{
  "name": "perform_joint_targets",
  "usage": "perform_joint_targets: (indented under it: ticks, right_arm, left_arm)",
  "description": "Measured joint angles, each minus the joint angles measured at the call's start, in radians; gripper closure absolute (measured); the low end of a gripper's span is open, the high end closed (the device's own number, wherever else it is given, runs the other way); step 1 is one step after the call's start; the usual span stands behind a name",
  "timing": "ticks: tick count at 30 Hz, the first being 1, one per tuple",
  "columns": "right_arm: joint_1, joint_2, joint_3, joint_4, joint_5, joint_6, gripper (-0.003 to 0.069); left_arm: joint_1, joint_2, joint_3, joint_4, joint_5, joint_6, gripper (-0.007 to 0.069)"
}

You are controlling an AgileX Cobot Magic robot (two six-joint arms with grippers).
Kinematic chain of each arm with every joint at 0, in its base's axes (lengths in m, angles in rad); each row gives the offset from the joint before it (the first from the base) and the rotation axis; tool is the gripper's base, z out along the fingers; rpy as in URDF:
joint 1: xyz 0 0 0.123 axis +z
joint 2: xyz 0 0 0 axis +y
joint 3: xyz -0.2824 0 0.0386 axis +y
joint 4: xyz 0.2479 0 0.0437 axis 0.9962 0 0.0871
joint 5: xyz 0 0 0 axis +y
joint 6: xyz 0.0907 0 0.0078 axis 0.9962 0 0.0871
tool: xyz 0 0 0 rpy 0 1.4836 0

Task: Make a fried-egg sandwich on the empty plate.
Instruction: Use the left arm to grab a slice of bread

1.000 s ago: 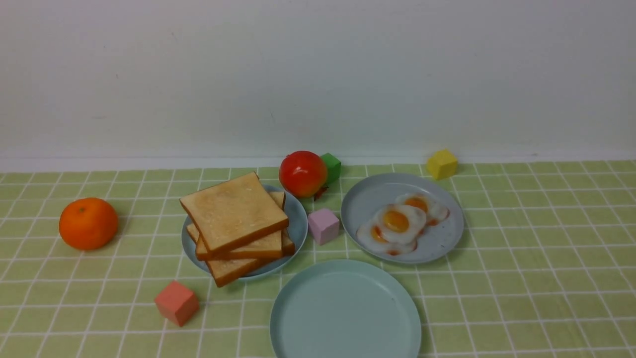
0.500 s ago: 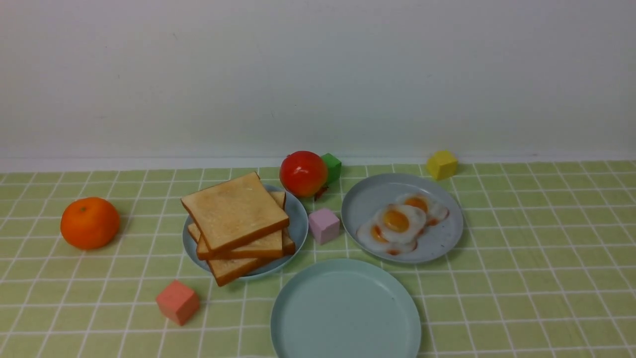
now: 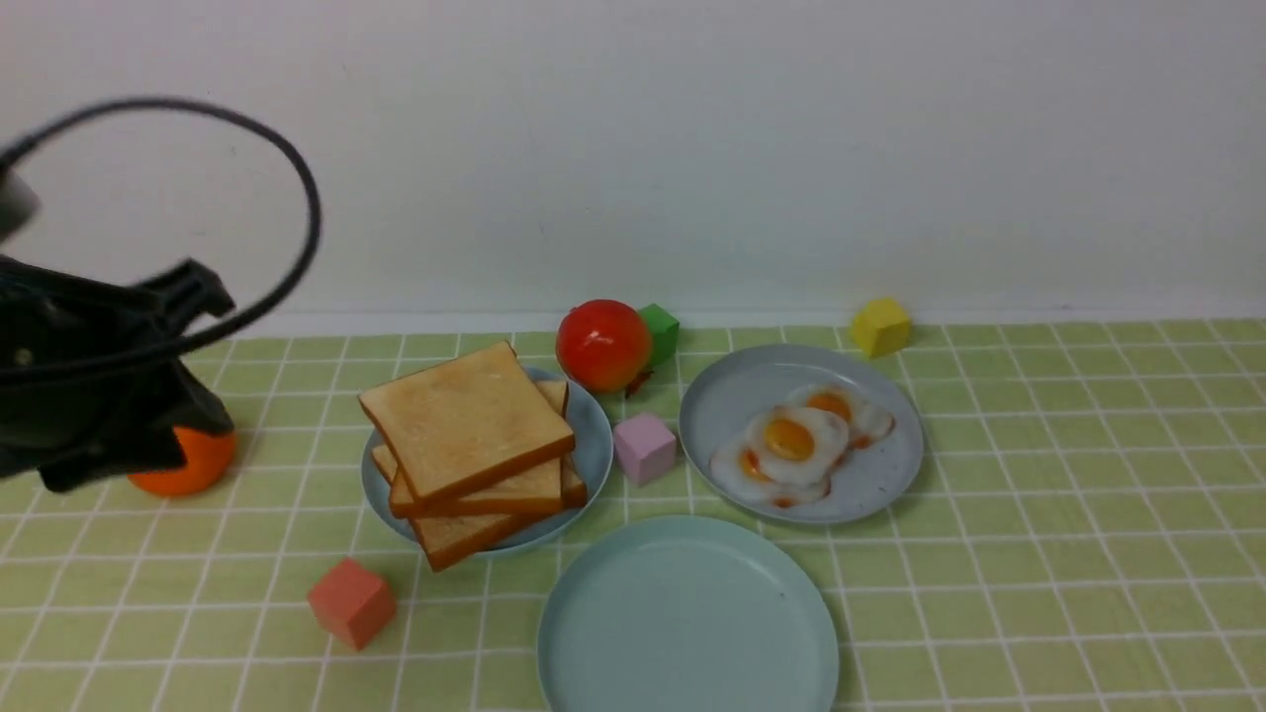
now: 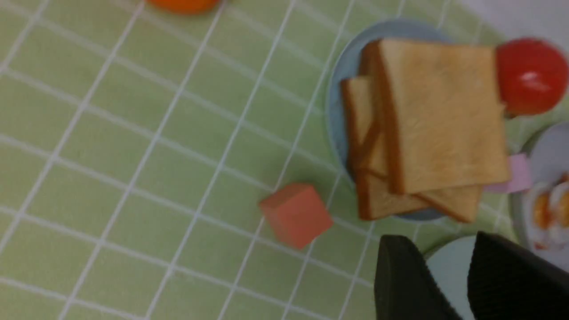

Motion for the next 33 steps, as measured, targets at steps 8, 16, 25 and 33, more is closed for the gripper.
perform_joint_targets:
  ticks: [8,16,25,33]
  right_arm:
    - [0.143,0.117,-0.001,0.361,0.119,-0.436,0.0418]
    - [0.157,0.133,-0.005,0.518,0.137,-0.626,0.0418]
    - [0.157,0.133,-0.116,0.524,0.208,-0.639,0.0417]
    - [0.157,0.133,-0.181,0.536,0.243,-0.639,0.0417]
  left_arm:
    - [0.015,0.263,-0.096,-0.284,-0.083,0.244,0.0386]
    - [0.151,0.473,-0.305,-0.501,-0.013,0.583,0.0363]
    - [0.163,0.665,-0.359,-0.685,-0.013,0.817,0.0081]
    - [0.163,0.769,-0.359,-0.873,0.002,1.021,0.0039]
